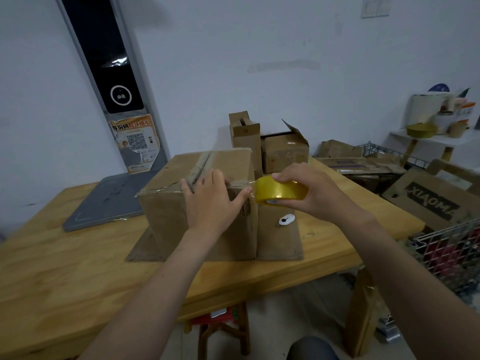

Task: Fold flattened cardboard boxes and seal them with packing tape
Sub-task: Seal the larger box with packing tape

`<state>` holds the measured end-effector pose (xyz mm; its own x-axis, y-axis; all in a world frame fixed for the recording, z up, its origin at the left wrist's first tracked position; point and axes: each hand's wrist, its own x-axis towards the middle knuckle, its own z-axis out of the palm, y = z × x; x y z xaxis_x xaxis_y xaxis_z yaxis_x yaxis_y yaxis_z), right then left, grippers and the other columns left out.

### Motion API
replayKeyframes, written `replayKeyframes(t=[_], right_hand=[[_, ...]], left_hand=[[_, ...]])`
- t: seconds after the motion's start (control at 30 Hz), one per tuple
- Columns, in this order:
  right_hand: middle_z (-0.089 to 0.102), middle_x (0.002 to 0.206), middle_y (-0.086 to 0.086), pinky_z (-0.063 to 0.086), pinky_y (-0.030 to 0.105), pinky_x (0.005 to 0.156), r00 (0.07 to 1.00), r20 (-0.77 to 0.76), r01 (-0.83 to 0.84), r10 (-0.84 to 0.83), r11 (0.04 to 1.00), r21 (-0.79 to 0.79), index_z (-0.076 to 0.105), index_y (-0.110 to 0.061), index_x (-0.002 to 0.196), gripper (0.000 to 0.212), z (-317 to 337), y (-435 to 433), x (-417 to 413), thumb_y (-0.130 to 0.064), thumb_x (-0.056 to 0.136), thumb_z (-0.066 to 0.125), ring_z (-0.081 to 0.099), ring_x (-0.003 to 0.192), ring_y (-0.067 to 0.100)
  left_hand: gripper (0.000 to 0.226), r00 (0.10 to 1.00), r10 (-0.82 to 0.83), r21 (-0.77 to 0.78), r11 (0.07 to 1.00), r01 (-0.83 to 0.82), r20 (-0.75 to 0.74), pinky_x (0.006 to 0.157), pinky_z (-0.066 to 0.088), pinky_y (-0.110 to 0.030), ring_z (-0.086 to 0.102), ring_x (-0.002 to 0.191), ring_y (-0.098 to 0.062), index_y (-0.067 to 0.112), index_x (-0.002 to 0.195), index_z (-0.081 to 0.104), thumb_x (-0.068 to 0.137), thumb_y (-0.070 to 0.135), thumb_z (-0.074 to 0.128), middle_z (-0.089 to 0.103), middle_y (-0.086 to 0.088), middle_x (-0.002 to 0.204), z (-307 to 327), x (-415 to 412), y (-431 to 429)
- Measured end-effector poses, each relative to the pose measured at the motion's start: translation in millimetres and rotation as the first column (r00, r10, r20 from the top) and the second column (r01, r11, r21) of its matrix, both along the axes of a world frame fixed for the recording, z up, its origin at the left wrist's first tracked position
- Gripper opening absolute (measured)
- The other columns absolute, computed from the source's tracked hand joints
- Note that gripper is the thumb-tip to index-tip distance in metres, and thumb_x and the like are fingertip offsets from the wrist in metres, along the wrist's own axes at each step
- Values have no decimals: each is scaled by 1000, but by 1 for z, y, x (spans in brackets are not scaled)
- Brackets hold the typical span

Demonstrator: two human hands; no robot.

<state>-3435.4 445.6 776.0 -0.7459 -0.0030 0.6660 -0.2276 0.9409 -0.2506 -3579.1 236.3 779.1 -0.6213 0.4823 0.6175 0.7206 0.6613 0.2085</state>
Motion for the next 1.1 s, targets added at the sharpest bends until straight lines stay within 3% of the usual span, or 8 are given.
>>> replayKeyframes(t=[0.13, 0.3, 0.5, 0.63, 0.8, 0.97, 1.1], right_hand=[[61, 120, -9, 44, 33, 84, 995, 61, 69, -73, 996, 65, 57, -36, 134, 60, -6, 7, 1, -38, 80, 83, 52, 106, 15], [64, 114, -5, 40, 34, 81, 985, 85, 135, -150, 979, 155, 64, -30, 130, 52, 5, -8, -15, -34, 82, 83, 50, 99, 17], [65, 117, -9, 43, 32, 89, 977, 113, 145, -180, 954, 264, 62, -32, 130, 52, 16, -25, -45, -40, 82, 81, 52, 106, 13], [62, 125, -10, 37, 27, 88, 973, 142, 155, -182, 970, 186, 55, -34, 137, 61, 9, -22, -39, -43, 83, 81, 50, 111, 13], [57, 124, -9, 50, 37, 92, 950, 224, 217, -218, 976, 30, 39, -47, 134, 73, -6, -17, -28, -56, 76, 82, 53, 112, 16], [55, 134, -12, 48, 34, 99, 958, 245, 183, -151, 976, -114, 48, -39, 134, 71, -12, -11, -13, -54, 74, 83, 49, 123, 9], [60, 124, -18, 47, 24, 90, 966, 250, 127, -63, 960, -250, 57, -38, 128, 53, -15, 1, -3, -66, 84, 68, 54, 112, 1]], left_hand=[[61, 1000, 24, 5, 1000, -24, -6, 117, 23, -67, 64, 100, -15, 27, 100, 48, 86, 85, 35, 57, 12, 97, 1, 1, 1], [59, 997, 65, 14, 998, -65, 29, 115, 24, -70, 62, 91, -16, 26, 94, 46, 85, 85, 40, 52, 12, 89, 7, 2, 10], [56, 997, 76, 17, 997, -77, 20, 113, 26, -69, 62, 91, -15, 26, 93, 47, 83, 81, 49, 54, 12, 90, 5, -2, 4], [56, 994, 103, 26, 994, -104, 16, 112, 26, -69, 62, 93, -17, 25, 93, 47, 80, 79, 54, 54, 11, 89, 5, 2, 8], [53, 993, 115, 16, 993, -115, -1, 109, 27, -71, 60, 94, -22, 22, 94, 48, 80, 73, 52, 54, 6, 93, 3, 3, 6], [63, 989, 148, -61, 987, -146, 29, 109, 24, -75, 58, 111, -33, 17, 110, 50, 78, 71, 49, 57, -4, 119, 10, 6, 15], [65, 983, 179, -86, 981, -176, 29, 108, 22, -79, 56, 116, -36, 12, 115, 49, 80, 67, 54, 55, -8, 124, 11, 11, 20]])
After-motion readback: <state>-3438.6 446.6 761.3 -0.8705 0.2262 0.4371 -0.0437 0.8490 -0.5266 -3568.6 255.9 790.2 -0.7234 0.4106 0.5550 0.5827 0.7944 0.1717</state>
